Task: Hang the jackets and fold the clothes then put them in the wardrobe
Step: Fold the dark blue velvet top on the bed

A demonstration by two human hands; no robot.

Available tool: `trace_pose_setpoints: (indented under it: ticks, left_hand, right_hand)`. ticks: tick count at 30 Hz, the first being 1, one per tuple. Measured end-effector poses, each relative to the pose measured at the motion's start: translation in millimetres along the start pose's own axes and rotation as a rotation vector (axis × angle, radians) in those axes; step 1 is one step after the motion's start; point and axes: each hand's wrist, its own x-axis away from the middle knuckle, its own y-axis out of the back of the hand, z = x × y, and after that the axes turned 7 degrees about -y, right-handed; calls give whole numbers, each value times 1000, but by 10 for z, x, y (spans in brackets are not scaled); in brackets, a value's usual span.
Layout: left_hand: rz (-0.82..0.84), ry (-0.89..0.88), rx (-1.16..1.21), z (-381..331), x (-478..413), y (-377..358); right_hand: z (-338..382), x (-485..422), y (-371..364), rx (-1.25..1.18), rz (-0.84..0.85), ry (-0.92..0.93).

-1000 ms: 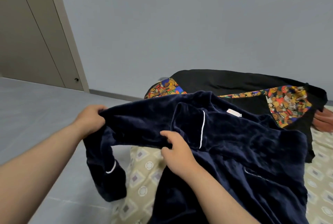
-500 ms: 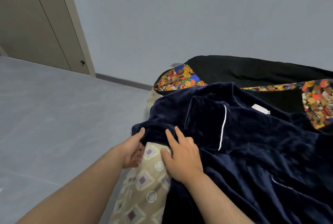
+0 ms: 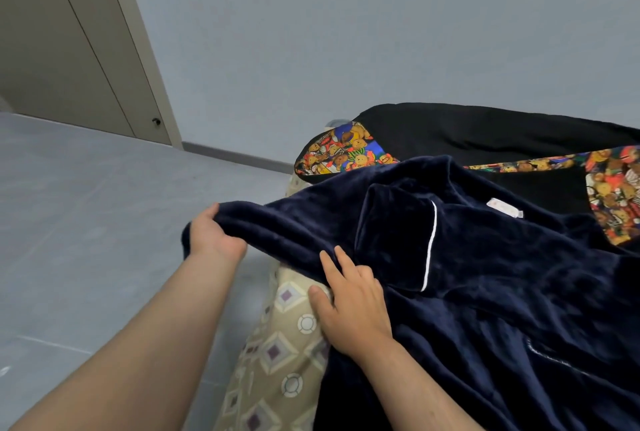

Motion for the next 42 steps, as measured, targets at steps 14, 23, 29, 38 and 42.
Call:
trace_pose_setpoints:
  ticks: [14,23,29,38,42]
  left_hand:
    - [415,-841,-978,115,868,-451]
    - [1349,-1485,-2070,1243,1378,-207]
    - [1389,-1341,-2100,1484,1551,12]
    - [1415,-1162,-2307,1972,1649,-124]
    - [1489,-1114,-2326,2009,1639,-85]
  right_hand:
    - [-92,80,994,-1378,52,-209]
    - [-320,155,1461,-920,-296,-228]
    - [-748,-11,1502,-1090,-58,-675]
    - [-1374,286,1792,-1456,54,-541]
    - [-1435,369,1763,-1030,-50,-584]
